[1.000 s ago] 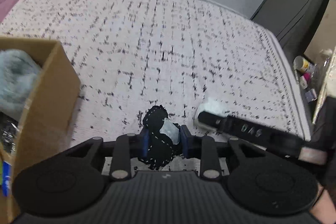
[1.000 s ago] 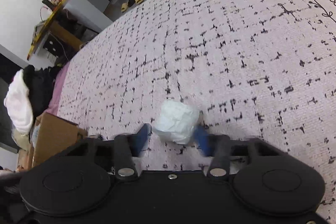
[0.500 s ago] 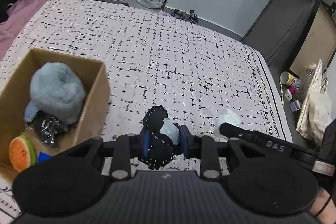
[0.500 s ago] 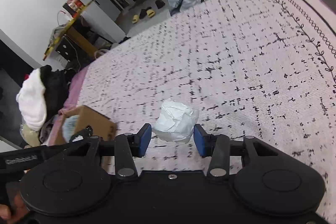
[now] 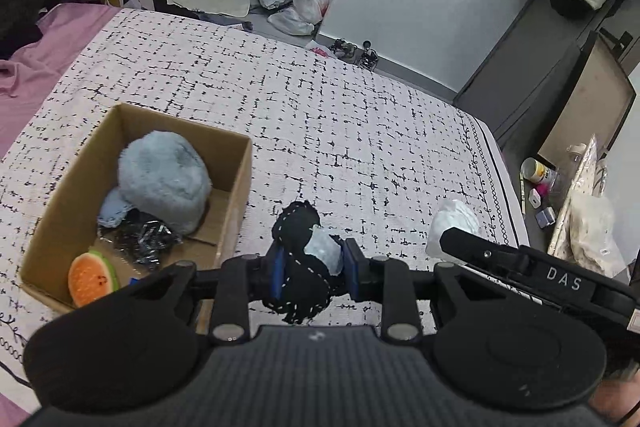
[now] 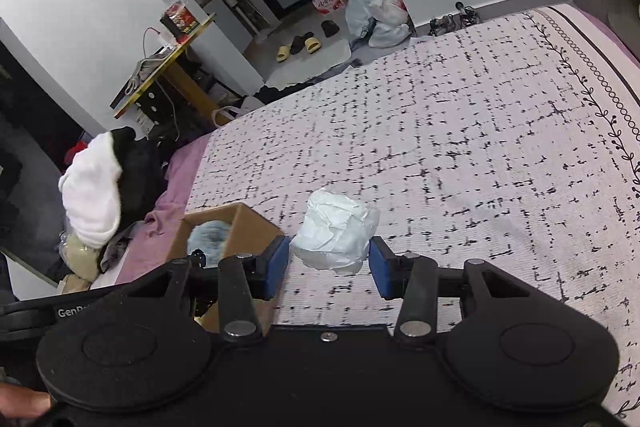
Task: Organize soft objects
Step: 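Carry the glove into the box with the left tool while the right tool carries the tissue bundle in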
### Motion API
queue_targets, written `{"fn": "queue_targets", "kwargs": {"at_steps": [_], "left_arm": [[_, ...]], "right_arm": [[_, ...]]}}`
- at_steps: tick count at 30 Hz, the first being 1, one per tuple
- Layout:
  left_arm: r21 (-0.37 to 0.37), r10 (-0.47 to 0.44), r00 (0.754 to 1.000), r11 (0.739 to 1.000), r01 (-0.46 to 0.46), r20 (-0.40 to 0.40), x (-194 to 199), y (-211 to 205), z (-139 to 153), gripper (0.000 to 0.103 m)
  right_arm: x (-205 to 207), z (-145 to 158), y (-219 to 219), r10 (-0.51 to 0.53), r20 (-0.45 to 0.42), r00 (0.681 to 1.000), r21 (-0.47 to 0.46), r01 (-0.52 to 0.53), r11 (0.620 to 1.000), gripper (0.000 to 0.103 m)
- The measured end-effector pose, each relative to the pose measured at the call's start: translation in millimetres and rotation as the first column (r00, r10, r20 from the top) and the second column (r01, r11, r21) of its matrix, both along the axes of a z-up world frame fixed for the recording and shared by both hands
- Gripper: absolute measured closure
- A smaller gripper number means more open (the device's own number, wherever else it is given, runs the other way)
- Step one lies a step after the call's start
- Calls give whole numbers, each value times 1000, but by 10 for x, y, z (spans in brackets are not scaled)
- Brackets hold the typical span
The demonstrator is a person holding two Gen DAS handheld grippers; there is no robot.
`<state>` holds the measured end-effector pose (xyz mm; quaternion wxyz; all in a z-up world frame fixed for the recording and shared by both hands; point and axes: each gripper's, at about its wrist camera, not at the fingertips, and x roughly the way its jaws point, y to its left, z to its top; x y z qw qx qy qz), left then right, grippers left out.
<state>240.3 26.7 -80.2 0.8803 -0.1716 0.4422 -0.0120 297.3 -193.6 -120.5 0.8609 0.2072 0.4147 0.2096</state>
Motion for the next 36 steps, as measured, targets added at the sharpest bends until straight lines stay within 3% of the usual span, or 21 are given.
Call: {"fn": "queue_targets", "kwargs": {"at_steps": [20,36], "left_arm": [[-6,94,995,996,-94,16,-149,864,73,74],[-33,180,981,983,-183,-76,-75,1297,-353,74]], "right_arm": [[-140,255,633,66,35,997,8,-66,998,59],[-162,285,1098,126,24,992,-38,-125,991,59]]}}
